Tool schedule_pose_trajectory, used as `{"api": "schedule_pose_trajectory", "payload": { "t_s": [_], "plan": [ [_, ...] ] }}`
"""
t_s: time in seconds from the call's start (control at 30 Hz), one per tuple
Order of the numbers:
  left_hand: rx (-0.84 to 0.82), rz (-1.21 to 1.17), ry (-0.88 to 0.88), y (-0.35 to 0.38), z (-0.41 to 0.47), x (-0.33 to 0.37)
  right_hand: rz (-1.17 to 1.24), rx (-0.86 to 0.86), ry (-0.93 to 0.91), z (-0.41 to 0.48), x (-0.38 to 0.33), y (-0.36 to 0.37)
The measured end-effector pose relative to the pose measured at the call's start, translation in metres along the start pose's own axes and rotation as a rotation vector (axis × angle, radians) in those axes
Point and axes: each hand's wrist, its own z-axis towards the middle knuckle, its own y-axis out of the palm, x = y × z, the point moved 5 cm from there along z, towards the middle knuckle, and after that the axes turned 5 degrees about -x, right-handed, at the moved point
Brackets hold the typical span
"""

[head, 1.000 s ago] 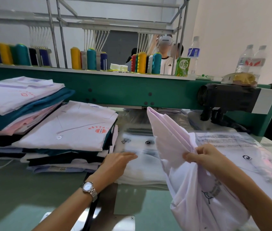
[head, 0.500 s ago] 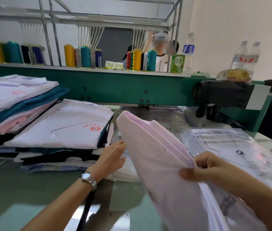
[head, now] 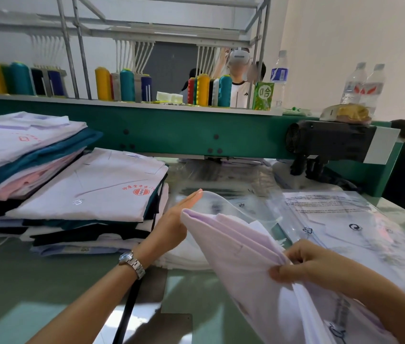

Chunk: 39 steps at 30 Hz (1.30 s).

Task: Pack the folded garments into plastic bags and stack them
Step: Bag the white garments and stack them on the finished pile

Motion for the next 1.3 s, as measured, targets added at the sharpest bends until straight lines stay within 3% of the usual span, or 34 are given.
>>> {"api": "schedule_pose_trajectory", "payload": {
  "t_s": [0.27,0.43,0.6,0.9,1.3],
  "plan": [
    [-0.157,-0.003,0.029,0.007,-0.001,0.017,-0.249,0.096,0.202,0.015,0.010,-0.016],
    [-0.154,-0.034,-0.007,0.006,-0.001,0.020,-0.278,0.143,0.268,0.025,0.011,-0.025],
    [-0.166,0.085,0.084,0.011,-0.005,0.031,-0.379,0.180,0.338,0.036,0.012,-0.029],
    [-0.057,0.228,0.112,0.006,-0.005,0.037,-0.512,0.202,0.364,0.047,0.006,-0.035],
    [-0.142,0.258,0.141,0.032,0.002,0.058,-0.794,0.267,0.325,0.060,-0.006,-0.017]
  ]
}}
